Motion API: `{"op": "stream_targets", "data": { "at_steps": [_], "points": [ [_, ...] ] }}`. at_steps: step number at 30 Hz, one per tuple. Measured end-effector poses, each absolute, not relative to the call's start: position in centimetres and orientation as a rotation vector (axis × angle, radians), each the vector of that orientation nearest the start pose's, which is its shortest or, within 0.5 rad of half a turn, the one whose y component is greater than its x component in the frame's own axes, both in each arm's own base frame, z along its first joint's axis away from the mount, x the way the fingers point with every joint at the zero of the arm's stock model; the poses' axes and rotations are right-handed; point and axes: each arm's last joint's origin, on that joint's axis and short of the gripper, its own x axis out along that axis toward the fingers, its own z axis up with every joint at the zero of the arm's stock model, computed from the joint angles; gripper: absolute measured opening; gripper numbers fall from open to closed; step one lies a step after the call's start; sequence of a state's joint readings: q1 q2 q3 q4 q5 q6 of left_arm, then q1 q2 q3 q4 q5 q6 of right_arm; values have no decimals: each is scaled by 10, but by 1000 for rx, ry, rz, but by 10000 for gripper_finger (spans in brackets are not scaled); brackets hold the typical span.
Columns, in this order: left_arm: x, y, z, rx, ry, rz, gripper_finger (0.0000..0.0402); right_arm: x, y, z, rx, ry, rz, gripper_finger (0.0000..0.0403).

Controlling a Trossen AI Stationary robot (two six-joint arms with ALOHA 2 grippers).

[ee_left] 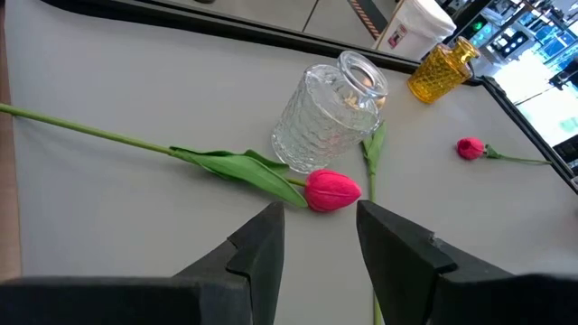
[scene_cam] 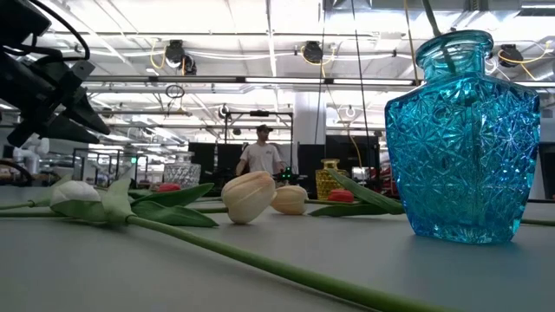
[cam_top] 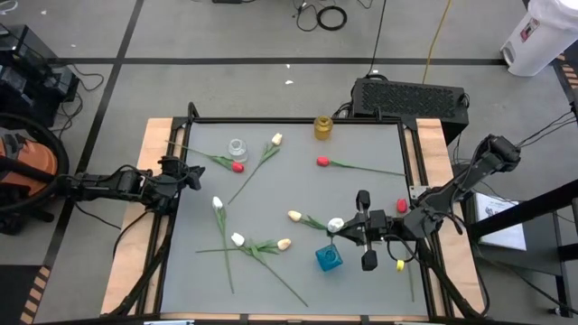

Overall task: Sort flowers into vase by color
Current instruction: Put the top right white tulip into the blue vase

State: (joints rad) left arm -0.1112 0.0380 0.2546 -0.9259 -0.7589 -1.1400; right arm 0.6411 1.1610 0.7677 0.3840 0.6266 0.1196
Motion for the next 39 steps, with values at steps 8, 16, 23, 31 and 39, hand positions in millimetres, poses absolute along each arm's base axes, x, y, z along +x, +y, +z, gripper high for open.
{"op": "stream_targets", "data": {
  "at_steps": [8, 16, 23, 31, 39],
  "points": [
    [52, 14, 167, -757, 221, 894, 148, 215, 139, 305, 102, 24, 14, 38],
    [52, 14, 167, -757, 221, 894, 148, 214, 140, 304, 100, 27, 19, 82],
    [52, 14, 167, -757, 221, 894, 148, 214, 141, 301, 143, 66, 63, 119],
    [52, 14, 167, -757, 221, 894, 148, 213, 141, 300, 190, 87, 80, 152],
    [52, 14, 167, -757, 221, 894, 148, 207, 139, 302, 205, 111, 133, 162]
  ]
}}
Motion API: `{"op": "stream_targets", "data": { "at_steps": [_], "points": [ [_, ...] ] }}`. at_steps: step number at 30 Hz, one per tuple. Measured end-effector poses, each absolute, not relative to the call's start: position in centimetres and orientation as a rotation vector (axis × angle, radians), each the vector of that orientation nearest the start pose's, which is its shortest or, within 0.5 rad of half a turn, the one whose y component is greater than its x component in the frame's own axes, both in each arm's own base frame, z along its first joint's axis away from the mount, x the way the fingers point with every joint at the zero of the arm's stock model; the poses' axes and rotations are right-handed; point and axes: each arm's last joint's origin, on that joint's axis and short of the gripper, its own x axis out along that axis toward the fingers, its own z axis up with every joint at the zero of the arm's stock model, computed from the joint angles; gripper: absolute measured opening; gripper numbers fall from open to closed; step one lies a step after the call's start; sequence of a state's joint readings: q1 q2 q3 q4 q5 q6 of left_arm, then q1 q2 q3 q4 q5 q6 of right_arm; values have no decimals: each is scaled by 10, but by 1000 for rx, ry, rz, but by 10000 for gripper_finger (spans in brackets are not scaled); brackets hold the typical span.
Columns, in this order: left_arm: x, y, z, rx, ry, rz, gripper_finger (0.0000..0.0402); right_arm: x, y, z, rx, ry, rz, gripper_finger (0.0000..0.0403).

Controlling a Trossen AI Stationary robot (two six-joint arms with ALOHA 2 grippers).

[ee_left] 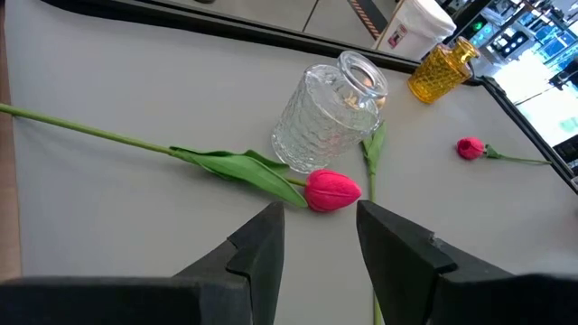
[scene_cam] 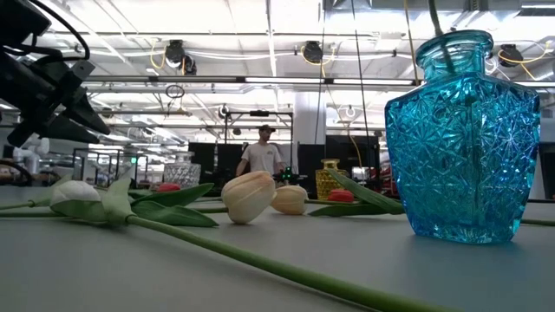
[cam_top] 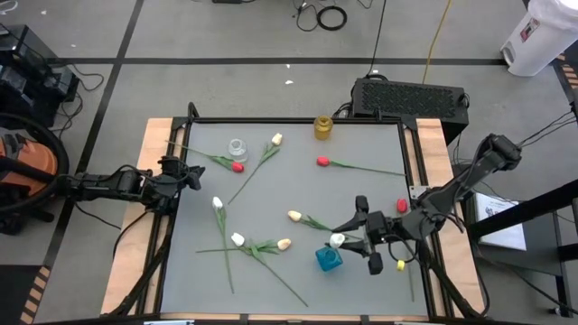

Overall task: Sort flowers into vase by color
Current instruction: Put the top right white tulip into the blue vase, then put the top white tulip into the blue vase

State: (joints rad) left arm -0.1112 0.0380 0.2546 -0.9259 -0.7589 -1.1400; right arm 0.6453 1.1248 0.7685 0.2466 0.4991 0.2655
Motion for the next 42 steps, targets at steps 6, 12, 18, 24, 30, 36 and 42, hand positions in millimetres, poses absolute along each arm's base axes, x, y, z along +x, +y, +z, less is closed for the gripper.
{"op": "stream_targets", "data": {
  "at_steps": [6, 12, 18, 24, 30, 36, 42],
  "points": [
    [52, 14, 167, -757, 221, 894, 148, 201, 138, 302, 222, 151, 150, 162],
    [52, 14, 167, -757, 221, 894, 148, 197, 138, 297, 259, 224, 184, 162],
    [52, 14, 167, -757, 221, 894, 148, 197, 139, 295, 280, 256, 205, 162],
    [52, 14, 167, -757, 221, 894, 148, 193, 139, 294, 267, 287, 230, 162],
    [52, 14, 167, -757, 221, 894, 148, 176, 133, 297, 233, 338, 246, 162],
    [52, 14, 167, -757, 221, 894, 148, 154, 119, 311, 287, 325, 258, 162],
    [52, 14, 167, -757, 221, 894, 148, 136, 103, 323, 324, 283, 268, 147]
  ]
}}
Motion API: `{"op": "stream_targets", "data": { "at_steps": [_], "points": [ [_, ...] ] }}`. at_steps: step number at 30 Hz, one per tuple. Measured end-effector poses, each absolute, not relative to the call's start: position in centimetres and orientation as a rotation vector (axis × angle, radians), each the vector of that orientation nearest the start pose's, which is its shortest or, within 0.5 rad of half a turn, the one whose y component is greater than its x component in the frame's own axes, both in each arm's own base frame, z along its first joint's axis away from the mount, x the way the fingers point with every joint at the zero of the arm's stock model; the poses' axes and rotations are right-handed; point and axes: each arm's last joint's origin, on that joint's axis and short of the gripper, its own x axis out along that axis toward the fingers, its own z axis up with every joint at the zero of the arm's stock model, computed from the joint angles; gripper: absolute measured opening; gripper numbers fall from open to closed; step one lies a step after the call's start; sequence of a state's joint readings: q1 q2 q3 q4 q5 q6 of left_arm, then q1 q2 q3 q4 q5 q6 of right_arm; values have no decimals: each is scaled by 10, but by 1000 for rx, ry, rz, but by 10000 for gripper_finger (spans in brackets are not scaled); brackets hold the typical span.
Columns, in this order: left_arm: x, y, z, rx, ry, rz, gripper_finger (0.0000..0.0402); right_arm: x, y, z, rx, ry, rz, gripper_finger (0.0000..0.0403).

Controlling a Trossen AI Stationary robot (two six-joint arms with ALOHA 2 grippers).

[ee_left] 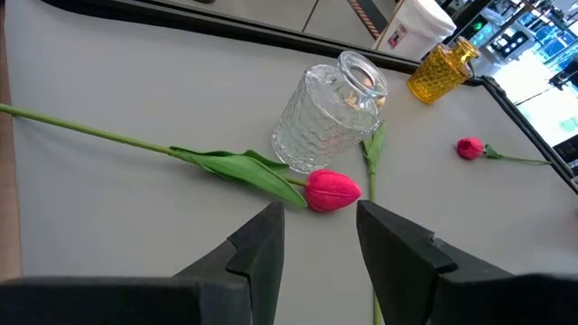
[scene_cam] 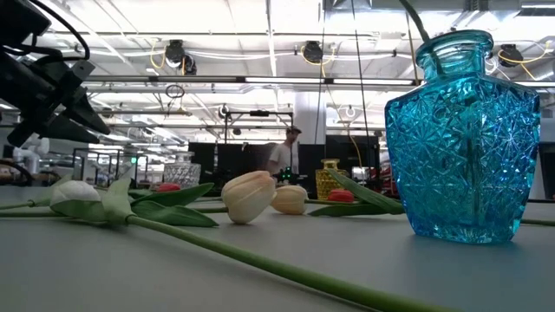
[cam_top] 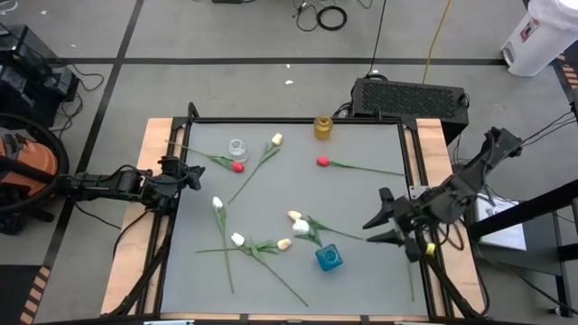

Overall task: Sort flowers into vase by color
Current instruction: Put the top white tulip into the blue vase

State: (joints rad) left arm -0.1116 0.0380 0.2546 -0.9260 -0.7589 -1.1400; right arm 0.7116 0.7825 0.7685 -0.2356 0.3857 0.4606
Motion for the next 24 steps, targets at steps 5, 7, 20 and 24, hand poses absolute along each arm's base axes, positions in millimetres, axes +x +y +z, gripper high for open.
{"op": "stream_targets", "data": {
  "at_steps": [5, 7, 20, 24],
  "points": [
    [52, 14, 167, -757, 221, 894, 148, 123, 92, 330, 339, 256, 275, 106],
    [52, 14, 167, -757, 221, 894, 148, 119, 88, 331, 339, 249, 277, 87],
    [52, 14, 167, -757, 221, 894, 148, 115, 82, 332, 338, 229, 202, 4],
    [52, 14, 167, -757, 221, 894, 148, 115, 81, 333, 352, 210, 166, 3]
  ]
}}
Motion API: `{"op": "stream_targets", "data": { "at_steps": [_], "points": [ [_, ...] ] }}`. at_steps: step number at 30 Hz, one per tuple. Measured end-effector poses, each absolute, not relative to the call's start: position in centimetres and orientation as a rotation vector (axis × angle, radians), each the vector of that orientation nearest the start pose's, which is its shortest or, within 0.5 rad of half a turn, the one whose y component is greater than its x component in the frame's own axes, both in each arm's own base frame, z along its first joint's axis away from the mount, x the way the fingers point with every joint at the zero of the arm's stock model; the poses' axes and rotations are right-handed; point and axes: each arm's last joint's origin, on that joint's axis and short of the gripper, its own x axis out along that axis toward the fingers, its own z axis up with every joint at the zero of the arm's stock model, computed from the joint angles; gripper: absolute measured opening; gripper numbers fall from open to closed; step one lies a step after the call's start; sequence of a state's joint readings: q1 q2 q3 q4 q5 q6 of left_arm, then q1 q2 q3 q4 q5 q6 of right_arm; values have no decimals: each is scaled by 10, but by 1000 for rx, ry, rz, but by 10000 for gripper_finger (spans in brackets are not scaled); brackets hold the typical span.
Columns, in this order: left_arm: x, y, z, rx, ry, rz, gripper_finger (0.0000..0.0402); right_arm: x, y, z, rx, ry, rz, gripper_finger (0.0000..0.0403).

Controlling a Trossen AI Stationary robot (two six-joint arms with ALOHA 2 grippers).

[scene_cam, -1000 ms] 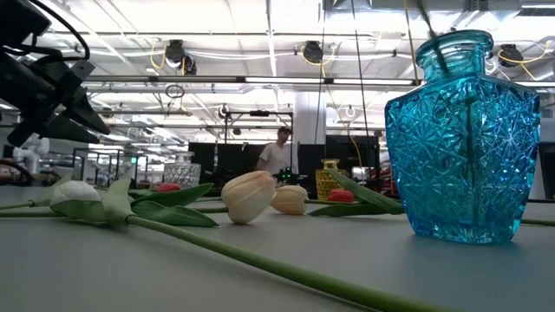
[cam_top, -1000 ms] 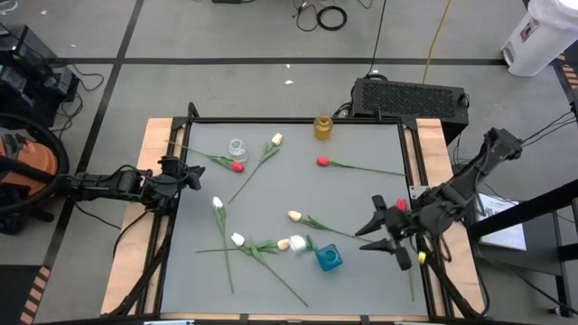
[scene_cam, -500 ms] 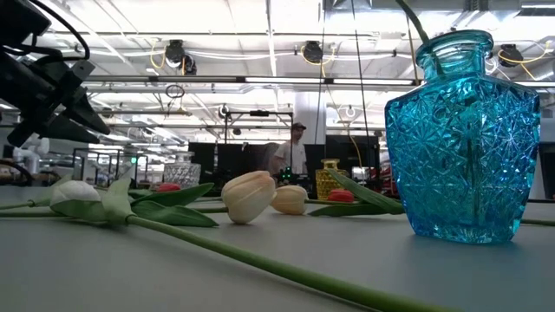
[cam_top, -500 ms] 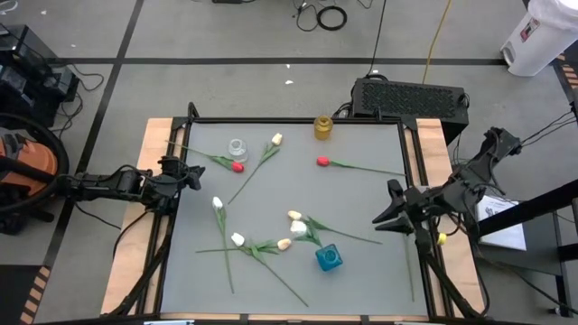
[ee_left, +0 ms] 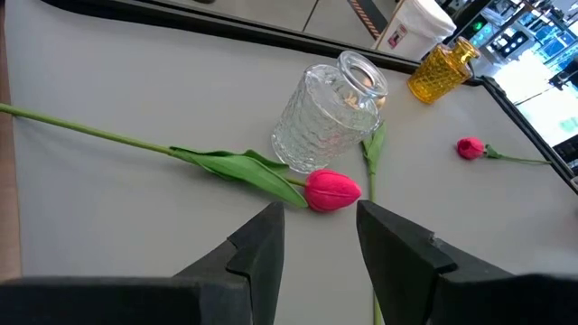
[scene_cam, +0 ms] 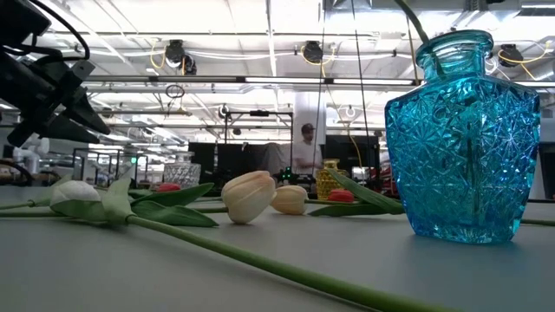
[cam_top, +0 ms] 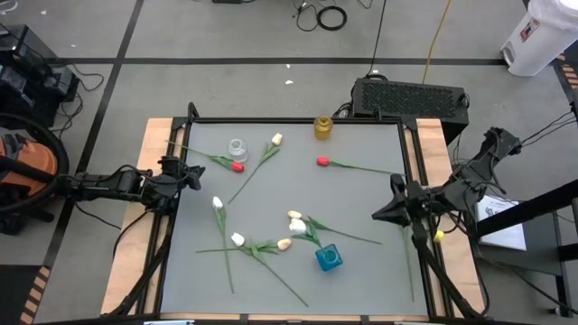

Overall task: Sort flowers into vase by color
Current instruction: Put the top white tulip into the blue vase

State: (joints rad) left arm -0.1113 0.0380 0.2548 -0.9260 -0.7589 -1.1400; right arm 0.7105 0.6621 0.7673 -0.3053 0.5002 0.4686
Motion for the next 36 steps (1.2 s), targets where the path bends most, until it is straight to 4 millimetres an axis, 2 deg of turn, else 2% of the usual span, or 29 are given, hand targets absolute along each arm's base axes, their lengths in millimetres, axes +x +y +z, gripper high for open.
{"op": "stream_targets", "data": {
  "at_steps": [3, 9, 17, 26, 36],
  "points": [
    [52, 14, 167, -757, 221, 894, 148, 116, 81, 333, 357, 207, 165, 9],
    [52, 14, 167, -757, 221, 894, 148, 117, 82, 337, 487, 182, 165, 10],
    [55, 13, 171, -804, 189, 854, 148, 118, 79, 339, 510, 130, 70, 11],
    [65, 10, 184, -1032, 63, 701, 148, 118, 76, 339, 432, 95, -35, 11],
    [75, 9, 218, -1195, -256, 484, 148, 119, 76, 335, 390, 123, -60, 11]
  ]
}}
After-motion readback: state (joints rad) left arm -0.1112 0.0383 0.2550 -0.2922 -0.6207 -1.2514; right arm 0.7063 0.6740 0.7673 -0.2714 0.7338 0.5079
